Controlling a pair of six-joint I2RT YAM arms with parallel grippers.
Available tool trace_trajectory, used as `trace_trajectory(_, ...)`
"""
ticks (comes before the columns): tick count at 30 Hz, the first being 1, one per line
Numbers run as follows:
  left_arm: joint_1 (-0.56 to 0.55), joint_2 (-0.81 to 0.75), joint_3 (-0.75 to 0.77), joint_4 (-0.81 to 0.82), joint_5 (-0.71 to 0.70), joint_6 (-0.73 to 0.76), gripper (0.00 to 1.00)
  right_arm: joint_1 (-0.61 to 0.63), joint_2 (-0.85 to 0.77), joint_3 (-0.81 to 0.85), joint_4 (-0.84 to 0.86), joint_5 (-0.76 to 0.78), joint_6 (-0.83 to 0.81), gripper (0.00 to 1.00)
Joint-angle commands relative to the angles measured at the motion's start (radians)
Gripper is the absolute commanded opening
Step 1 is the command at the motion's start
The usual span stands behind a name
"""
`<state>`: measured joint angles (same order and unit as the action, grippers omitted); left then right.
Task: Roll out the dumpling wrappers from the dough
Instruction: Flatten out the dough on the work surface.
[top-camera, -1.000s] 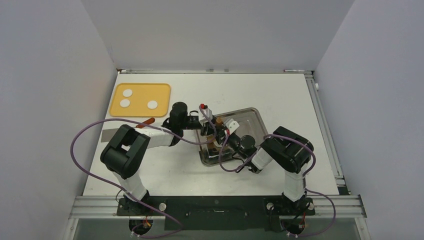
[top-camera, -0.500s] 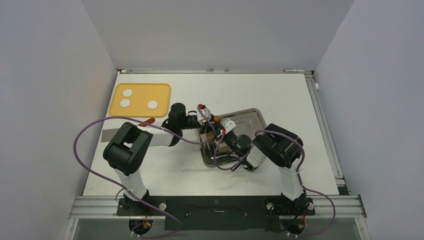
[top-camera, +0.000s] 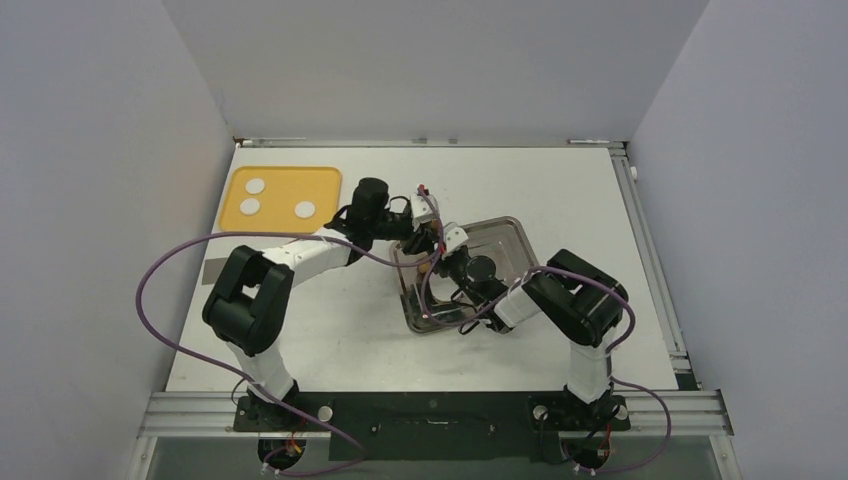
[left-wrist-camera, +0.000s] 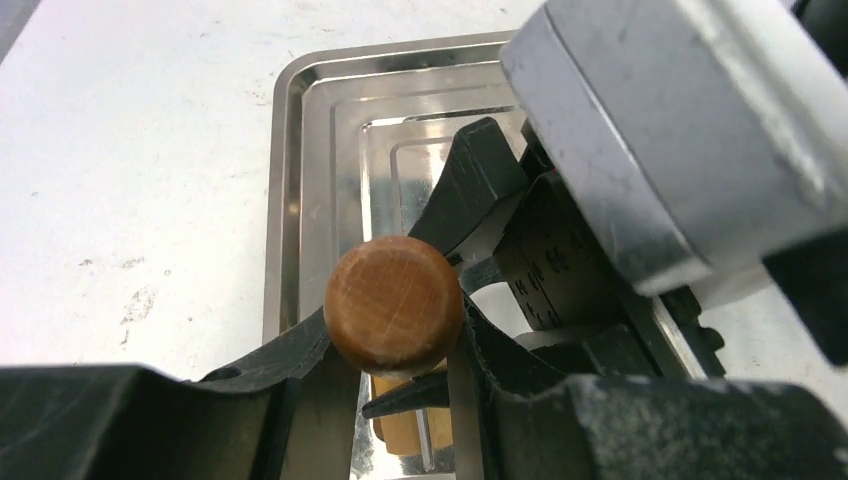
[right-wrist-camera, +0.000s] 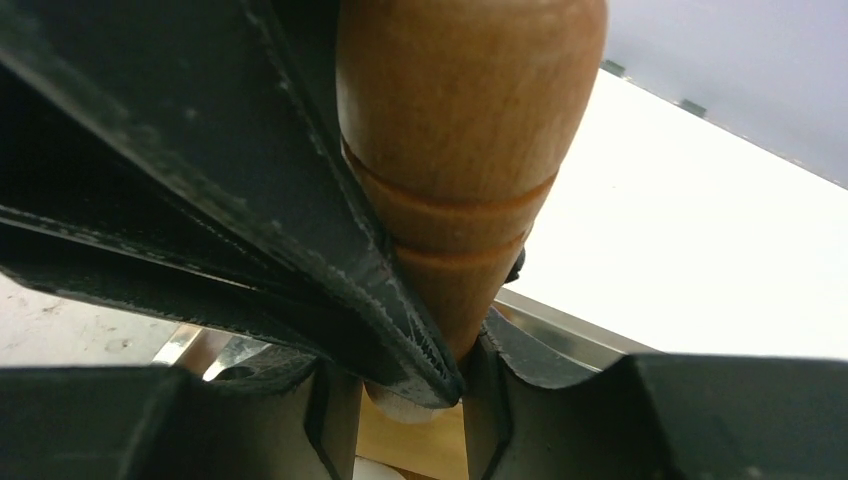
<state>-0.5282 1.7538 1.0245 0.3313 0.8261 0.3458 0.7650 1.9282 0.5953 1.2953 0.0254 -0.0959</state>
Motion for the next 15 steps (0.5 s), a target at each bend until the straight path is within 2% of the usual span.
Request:
trace_trajectory(1, -0.116, -0.046, 0.175, -0.361, 0.067, 0.078, 0.00, 0.052, -0.112, 0.065, -0.164, -0.015, -0.072, 0.08)
trace_trajectory(3, -0.129, -0.059, 0.202, -0.416, 0.087, 0.071, 0.00, 0.059, -0.167, 0.061, -0.217, 0.017, -0.068, 0.08)
trace_trajectory(9, -0.178, -0.065, 0.144, -0.467, 0.092, 0.130, 0.00, 0.087, -0.254, -0.068, -0.166, 0.042, -0.071, 0.08)
trace_trajectory(15, -0.215, -0.035, 0.079, -0.455, 0.075, 0.185, 0.00, 0.092, -0.195, -0.156, -0.085, -0.007, -0.036, 0.08)
